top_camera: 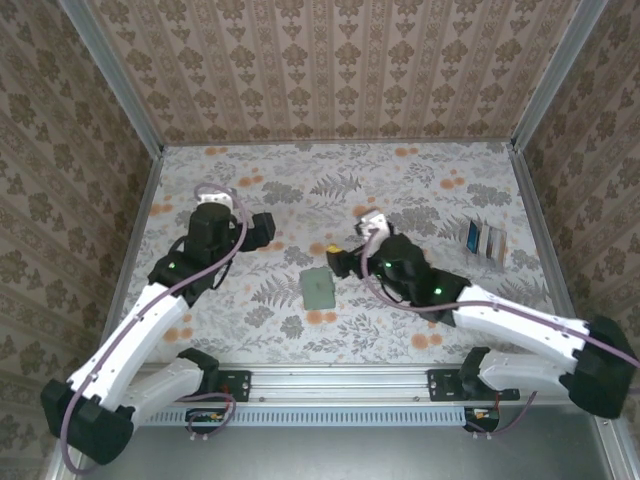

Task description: Put the credit cards into the card holder

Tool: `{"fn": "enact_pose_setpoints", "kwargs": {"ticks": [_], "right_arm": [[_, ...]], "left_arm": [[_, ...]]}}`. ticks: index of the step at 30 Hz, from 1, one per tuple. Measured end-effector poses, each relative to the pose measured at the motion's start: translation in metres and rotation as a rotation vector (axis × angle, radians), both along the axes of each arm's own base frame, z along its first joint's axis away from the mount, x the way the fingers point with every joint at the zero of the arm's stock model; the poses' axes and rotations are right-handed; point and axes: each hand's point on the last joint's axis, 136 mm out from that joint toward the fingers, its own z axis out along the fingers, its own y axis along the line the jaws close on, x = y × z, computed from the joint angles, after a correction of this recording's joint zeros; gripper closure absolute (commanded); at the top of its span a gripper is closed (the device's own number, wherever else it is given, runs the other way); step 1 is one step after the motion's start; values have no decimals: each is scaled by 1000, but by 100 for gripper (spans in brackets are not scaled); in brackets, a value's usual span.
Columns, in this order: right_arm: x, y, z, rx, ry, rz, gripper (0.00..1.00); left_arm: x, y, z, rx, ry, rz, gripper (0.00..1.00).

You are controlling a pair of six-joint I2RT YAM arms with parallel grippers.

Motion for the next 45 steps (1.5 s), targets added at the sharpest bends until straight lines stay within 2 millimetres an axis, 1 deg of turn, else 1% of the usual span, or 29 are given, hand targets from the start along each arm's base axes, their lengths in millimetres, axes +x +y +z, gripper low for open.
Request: {"fn": "enact_pose_setpoints", "kwargs": {"ticks": [2, 4, 6, 7, 9, 10, 11, 13, 16, 18, 20, 22, 24, 26, 29, 32, 33, 37, 39, 41, 42, 45], "right_arm": [[5, -36, -2, -9, -30, -97, 0], [9, -71, -8, -15, -50, -191, 0], [10, -100, -17, -30, -79, -259, 0], [10, -114, -23, -44, -101, -290, 0], [9, -138, -42, -87, -121, -338, 0], [10, -149, -55, -110, -114, -361, 0], [11, -158, -66, -128, -97, -374, 0], [17, -178, -83, -135, -57, -410, 0], [31, -199, -89, -114, -46, -456, 0], [41, -204, -98, -109, -28, -457, 0], [50, -209, -118, -114, 16, -456, 0], [56, -211, -135, -118, 53, -453, 0], [59, -212, -146, -123, 81, -445, 0], [63, -212, -146, -119, 75, -440, 0], [71, -217, -137, -99, 43, -447, 0], [79, -226, -131, -80, 6, -467, 0], [82, -228, -133, -77, 3, -470, 0], [88, -231, -158, -86, 40, -471, 0], [93, -231, -156, -79, 28, -468, 0], [96, -230, -151, -72, 17, -465, 0], [98, -230, -149, -71, 13, -465, 0], [105, -230, -144, -68, 11, -466, 0]], "left_arm": [[-2, 14, 0, 65, -62, 29, 0], [-4, 23, -8, 136, -118, 35, 0], [-5, 27, -27, 237, -168, -4, 0], [-5, 27, -41, 294, -192, -33, 0], [-6, 31, -69, 387, -214, -72, 0], [-6, 37, -82, 420, -210, -76, 0], [-5, 48, -92, 445, -198, -61, 0], [2, 71, -97, 454, -190, -2, 0], [20, 102, -90, 428, -218, 101, 0], [30, 112, -93, 406, -219, 129, 0], [40, 120, -106, 387, -191, 138, 0], [47, 123, -120, 370, -166, 138, 0], [54, 123, -132, 346, -155, 135, 0], [60, 122, -141, 326, -146, 129, 0], [66, 120, -150, 318, -145, 120, 0], [73, 120, -144, 314, -191, 127, 0], [75, 121, -142, 312, -203, 130, 0], [82, 121, -145, 310, -233, 135, 0], [85, 121, -152, 310, -241, 135, 0], [85, 121, -167, 317, -203, 130, 0], [84, 121, -171, 318, -189, 129, 0], [88, 119, -169, 321, -189, 123, 0]]}}
